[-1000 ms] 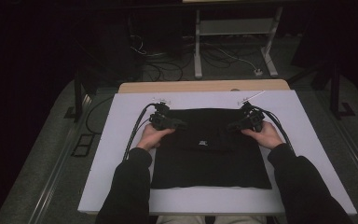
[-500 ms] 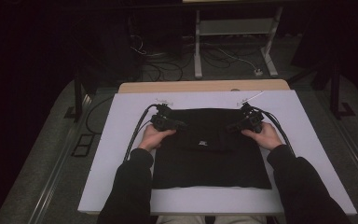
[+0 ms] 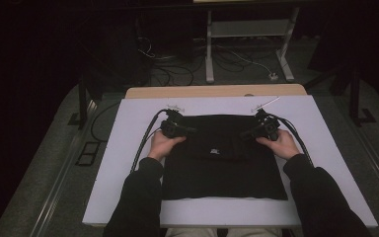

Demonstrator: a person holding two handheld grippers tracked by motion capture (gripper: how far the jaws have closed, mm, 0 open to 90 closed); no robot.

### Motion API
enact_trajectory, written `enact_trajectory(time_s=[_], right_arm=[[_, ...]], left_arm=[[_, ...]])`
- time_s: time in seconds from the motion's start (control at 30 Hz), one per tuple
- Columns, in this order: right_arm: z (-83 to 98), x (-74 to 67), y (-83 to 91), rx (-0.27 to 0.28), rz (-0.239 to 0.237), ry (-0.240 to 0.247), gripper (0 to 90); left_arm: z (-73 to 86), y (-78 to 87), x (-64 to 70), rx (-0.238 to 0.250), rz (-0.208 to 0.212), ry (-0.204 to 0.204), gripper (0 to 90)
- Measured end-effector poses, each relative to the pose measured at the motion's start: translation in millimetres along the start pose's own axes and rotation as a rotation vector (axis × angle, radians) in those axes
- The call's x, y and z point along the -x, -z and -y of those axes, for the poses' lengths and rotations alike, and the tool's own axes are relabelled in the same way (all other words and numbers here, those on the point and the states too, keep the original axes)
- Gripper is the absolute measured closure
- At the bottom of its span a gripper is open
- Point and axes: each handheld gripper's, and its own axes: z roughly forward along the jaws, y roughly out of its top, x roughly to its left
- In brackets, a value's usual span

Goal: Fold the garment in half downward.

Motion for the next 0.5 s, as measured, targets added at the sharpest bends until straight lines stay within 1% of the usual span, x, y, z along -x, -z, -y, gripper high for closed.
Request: enact_trajectory(time_s=[0.1,0.2,0.3,0.33,0.43,0.5], right_arm=[[-0.5,-1.1,1.9,0.003,0.0,0.005,84.2],[-1.0,-2.2,5.5,0.016,-0.017,-0.002,84.3],[-2.0,-3.2,10.3,0.028,-0.022,-0.002,84.4],[-2.3,-3.2,12.3,0.035,-0.024,0.0,84.5],[-3.2,-3.8,19.8,0.058,-0.032,0.002,84.6],[-3.6,-4.2,24.9,0.069,-0.047,-0.007,84.8]], left_arm=[[-0.9,1.9,1.4,0.004,-0.001,-0.003,83.8],[-1.8,4.8,2.0,0.01,0.0,-0.002,83.9],[-3.1,8.0,4.6,0.027,0.004,0.009,83.9],[-3.6,9.6,5.5,0.028,0.002,0.003,83.9],[-4.8,14.8,10.1,0.051,0.006,0.006,84.0],[-5.6,18.8,13.6,0.063,0.004,0.007,84.0]])
